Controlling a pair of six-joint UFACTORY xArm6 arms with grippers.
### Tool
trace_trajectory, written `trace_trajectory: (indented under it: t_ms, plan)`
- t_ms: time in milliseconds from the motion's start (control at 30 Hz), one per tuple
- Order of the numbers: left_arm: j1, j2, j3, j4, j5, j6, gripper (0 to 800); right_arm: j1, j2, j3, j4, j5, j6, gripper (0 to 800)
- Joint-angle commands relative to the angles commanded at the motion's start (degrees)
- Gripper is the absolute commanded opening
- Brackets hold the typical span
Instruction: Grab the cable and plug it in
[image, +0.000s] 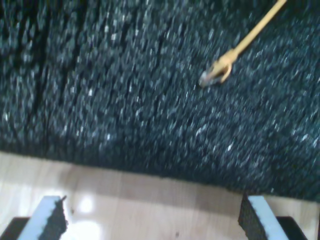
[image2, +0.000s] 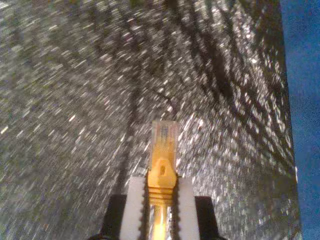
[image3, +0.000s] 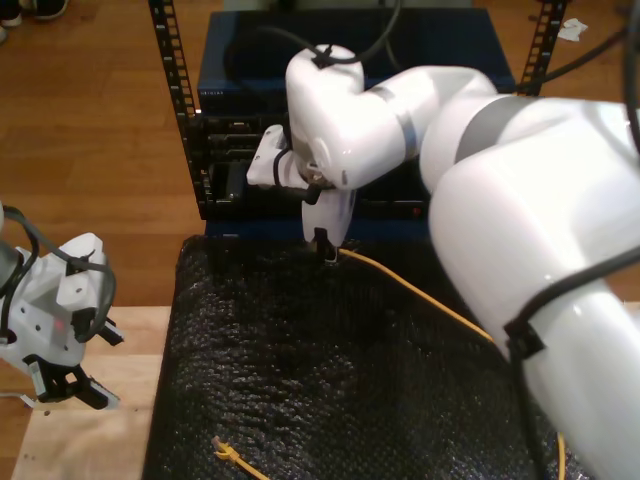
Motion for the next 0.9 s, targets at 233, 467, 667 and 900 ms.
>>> trace_trajectory:
  t_ms: [233,467,667,900]
  plan:
    - [0.0,0.0,-0.9,-2.7,2.6,1.5,799,-4.0,-7.5,4.9,10.4,3.3,-10.7,3]
    - [-0.3,0.2,-1.0,-5.2,4.4,1.8,799,-9.2,-13.4,7.9,17.1,8.3,-18.0,3]
    - [-2.9,0.2,-1.7,-7.7,4.9,1.8,799,-11.4,-19.5,13.1,20.4,8.4,-22.8,3]
    - [-6.9,0.3,-2.5,-14.3,6.9,1.6,800,-11.4,-24.5,17.8,20.6,8.4,-23.1,3]
